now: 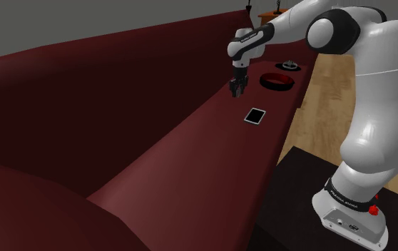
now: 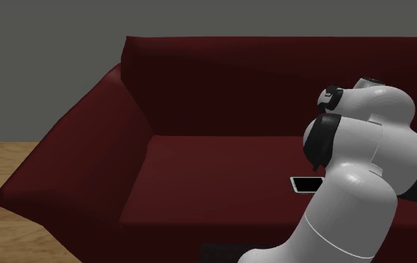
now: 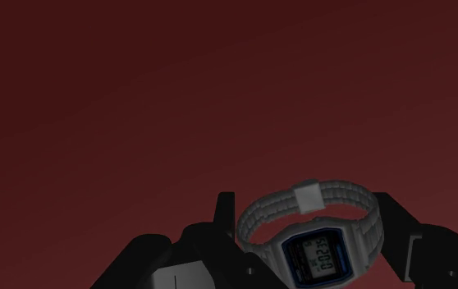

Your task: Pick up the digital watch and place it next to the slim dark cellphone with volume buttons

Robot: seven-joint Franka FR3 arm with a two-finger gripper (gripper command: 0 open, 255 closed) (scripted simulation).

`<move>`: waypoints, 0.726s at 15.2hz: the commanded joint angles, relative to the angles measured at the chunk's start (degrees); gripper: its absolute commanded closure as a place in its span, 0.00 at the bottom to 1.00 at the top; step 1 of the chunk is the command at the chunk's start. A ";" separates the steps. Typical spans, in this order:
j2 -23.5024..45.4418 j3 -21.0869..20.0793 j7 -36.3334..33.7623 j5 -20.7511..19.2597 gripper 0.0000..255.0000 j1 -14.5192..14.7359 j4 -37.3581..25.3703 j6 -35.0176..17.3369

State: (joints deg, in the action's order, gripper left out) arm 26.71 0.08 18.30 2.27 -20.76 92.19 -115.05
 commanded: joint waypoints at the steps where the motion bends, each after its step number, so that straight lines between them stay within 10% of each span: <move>1: -0.01 0.00 0.00 0.00 1.00 0.00 0.09 -0.09; 4: -0.01 0.00 0.00 0.00 1.00 0.00 0.08 -0.08; 5: -0.01 0.00 0.00 0.00 0.00 0.00 0.08 -0.08; 11: -0.55 0.02 -0.02 -0.02 0.00 -0.03 -1.07 1.60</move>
State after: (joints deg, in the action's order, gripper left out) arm 26.26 0.11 18.38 2.27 -20.84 91.97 -114.38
